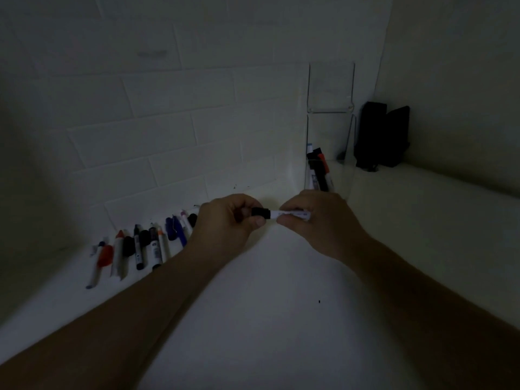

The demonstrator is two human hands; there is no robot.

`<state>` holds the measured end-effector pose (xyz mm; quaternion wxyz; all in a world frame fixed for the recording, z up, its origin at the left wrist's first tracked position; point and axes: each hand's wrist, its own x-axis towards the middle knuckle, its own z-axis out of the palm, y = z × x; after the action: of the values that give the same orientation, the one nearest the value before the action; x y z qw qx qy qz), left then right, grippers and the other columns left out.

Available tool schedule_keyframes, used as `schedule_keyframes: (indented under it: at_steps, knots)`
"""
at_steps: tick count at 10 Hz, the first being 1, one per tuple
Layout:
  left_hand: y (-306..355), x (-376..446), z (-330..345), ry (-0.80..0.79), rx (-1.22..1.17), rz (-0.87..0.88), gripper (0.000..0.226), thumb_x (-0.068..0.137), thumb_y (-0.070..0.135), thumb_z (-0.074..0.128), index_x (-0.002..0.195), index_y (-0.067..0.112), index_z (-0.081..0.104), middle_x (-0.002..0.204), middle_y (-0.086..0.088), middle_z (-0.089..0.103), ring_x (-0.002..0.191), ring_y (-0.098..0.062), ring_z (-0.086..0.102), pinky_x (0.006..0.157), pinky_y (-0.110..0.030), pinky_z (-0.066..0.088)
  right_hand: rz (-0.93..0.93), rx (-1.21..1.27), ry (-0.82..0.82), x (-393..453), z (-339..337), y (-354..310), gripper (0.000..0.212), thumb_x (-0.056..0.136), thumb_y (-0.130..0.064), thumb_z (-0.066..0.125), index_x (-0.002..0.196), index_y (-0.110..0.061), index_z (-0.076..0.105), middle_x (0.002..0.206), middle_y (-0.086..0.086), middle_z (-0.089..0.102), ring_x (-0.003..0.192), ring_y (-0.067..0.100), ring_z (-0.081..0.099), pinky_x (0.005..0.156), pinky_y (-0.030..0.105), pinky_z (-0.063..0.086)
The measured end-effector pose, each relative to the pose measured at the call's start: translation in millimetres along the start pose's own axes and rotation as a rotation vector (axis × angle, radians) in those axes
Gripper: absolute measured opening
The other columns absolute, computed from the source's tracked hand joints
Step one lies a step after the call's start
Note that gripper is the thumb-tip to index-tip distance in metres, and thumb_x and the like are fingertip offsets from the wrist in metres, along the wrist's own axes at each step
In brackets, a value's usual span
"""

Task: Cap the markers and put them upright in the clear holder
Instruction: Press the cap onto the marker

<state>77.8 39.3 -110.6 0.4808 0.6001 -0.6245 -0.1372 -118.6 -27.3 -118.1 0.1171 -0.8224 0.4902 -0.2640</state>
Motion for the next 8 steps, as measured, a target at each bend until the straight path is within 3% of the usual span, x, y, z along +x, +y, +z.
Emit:
schedule_keyframes:
  at_steps: [1,2,3,4,5,6,7,8]
  knots:
    - [0,-3,0,-0.011,-0.012,-0.019,0.009,0.080,0.022,0.080,0.087,0.027,0.076,0.076,0.013,0.071,0.068,0.000,0.063,0.066,-0.018,0.047,-1.320,0.199,-0.139,-30,-12,27,0.046,0.103,-0.043,0.036,0.112,-0.014,0.070,0.103,0.007,0.070,0.096,0.019,0.065,0.072,0.028,0.046]
    - [4,-6,4,-0.021,-0.081,0.002,0.015,0.083,0.034,0.077,0.098,0.034,0.074,0.078,0.011,0.073,0.071,-0.002,0.067,0.066,-0.021,0.052,-0.564,-0.277,0.188,7,-21,9,0.036,0.096,-0.058,0.038,0.110,-0.041,0.067,0.081,-0.005,0.063,0.083,0.012,0.048,0.074,0.032,0.036]
    - [8,-12,8,-0.123,-0.003,0.082,0.032,0.083,0.043,0.075,0.112,0.038,0.063,0.085,0.015,0.073,0.079,0.004,0.066,0.073,-0.011,0.050,-0.321,0.054,0.300,-6,-57,-13,0.014,0.101,-0.040,0.046,0.092,-0.037,0.055,0.072,-0.006,0.056,0.066,0.011,0.055,0.062,0.028,0.046]
    - [5,-16,15,-0.272,0.234,0.271,0.022,0.088,0.043,0.069,0.103,0.028,0.073,0.088,0.014,0.072,0.081,0.000,0.065,0.078,-0.019,0.052,-0.168,0.389,0.629,14,-87,-7,0.012,0.101,-0.030,0.051,0.103,-0.020,0.058,0.083,-0.001,0.063,0.067,0.004,0.059,0.059,0.011,0.043]
    - [4,-16,19,-0.370,0.321,0.379,0.017,0.092,0.038,0.064,0.097,0.027,0.077,0.090,0.015,0.074,0.080,0.000,0.065,0.081,-0.023,0.053,-0.075,0.248,0.664,31,-106,7,0.020,0.099,-0.033,0.055,0.109,-0.018,0.063,0.091,-0.002,0.063,0.076,0.005,0.059,0.062,0.004,0.036]
    - [3,-16,19,-0.387,0.347,0.425,0.016,0.092,0.035,0.063,0.097,0.029,0.077,0.087,0.016,0.073,0.078,0.001,0.064,0.079,-0.021,0.053,-0.049,0.073,0.488,39,-103,15,0.033,0.099,-0.034,0.055,0.130,-0.021,0.055,0.085,-0.006,0.062,0.075,0.014,0.063,0.061,0.012,0.041]
    - [2,-16,19,-0.414,0.368,0.426,0.018,0.092,0.037,0.059,0.097,0.030,0.075,0.085,0.014,0.073,0.076,-0.002,0.064,0.078,-0.024,0.053,-0.122,-0.109,0.428,39,-96,22,0.053,0.102,-0.029,0.050,0.149,-0.029,0.027,0.069,-0.004,0.060,0.052,0.012,0.057,0.045,0.023,0.042]
    - [0,-15,20,-0.419,0.395,0.440,0.022,0.093,0.040,0.053,0.100,0.033,0.073,0.088,0.013,0.073,0.078,-0.002,0.064,0.079,-0.026,0.053,-0.145,-0.208,0.359,38,-94,23,0.037,0.105,-0.027,0.041,0.142,-0.026,0.040,0.067,0.000,0.059,0.050,0.015,0.055,0.044,0.028,0.040]
